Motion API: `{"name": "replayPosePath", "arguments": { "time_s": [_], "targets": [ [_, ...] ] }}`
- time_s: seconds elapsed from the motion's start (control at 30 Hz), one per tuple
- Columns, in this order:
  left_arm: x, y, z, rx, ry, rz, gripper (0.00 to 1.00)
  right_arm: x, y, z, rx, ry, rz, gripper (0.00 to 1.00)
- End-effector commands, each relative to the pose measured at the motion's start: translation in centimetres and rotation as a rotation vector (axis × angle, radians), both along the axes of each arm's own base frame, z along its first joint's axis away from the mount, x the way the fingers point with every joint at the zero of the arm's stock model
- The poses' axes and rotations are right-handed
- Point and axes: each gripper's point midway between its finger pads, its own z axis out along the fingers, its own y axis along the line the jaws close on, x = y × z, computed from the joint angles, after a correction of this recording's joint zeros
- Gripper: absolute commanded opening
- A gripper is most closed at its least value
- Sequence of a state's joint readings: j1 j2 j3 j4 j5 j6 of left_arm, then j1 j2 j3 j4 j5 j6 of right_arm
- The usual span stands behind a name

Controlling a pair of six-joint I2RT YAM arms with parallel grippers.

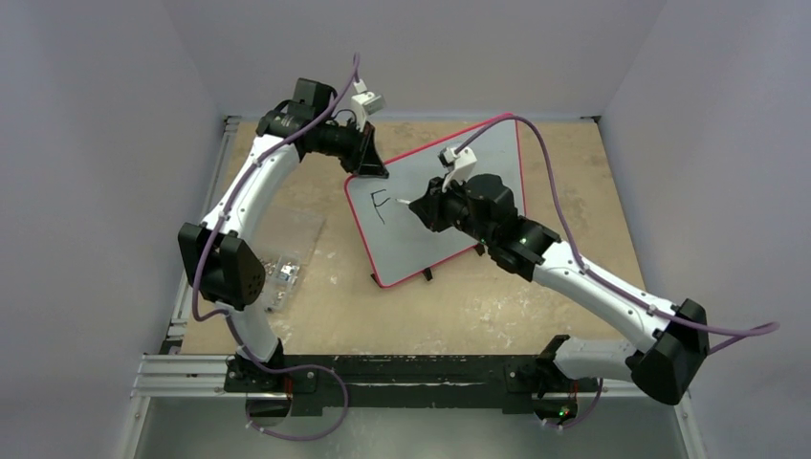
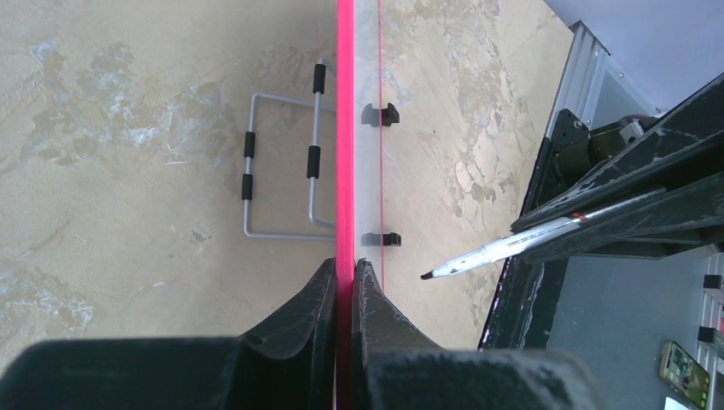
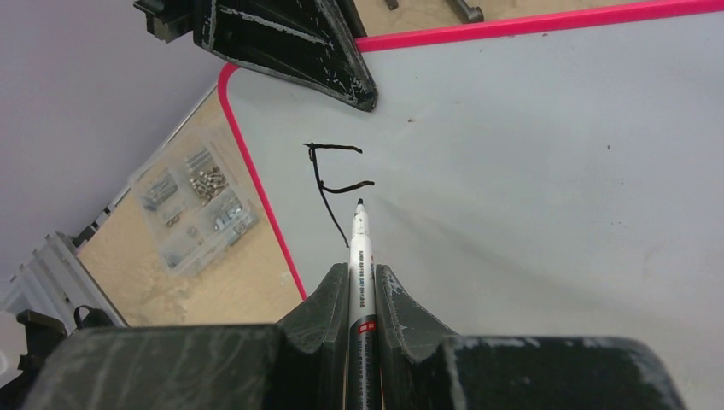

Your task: Write a sentence on the whiteboard

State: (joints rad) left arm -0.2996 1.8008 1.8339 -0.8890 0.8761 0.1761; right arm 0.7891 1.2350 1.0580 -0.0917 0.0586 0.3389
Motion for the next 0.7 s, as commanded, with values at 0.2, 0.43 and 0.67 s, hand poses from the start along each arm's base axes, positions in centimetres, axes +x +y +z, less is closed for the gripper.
{"name": "replayPosePath", "arguments": {
  "time_s": [0.2, 0.43, 0.67],
  "targets": [
    [-0.4, 0.9, 0.6, 0.065, -0.125, 0.054, 0.00, -2.0, -1.6, 1.7, 0.031, -0.112, 0.047, 0.00],
    [-0.4, 1.4, 0.8, 0.081, -0.150, 0.095, 0.00, -1.9, -2.3, 2.5, 0.040, -0.185, 0.037, 0.00],
    [-0.6, 1.6, 0.8, 0.079, -0.160, 0.108, 0.00, -1.3, -2.6, 2.9, 0.008, -0.236, 0.021, 0.00]
  ]
}}
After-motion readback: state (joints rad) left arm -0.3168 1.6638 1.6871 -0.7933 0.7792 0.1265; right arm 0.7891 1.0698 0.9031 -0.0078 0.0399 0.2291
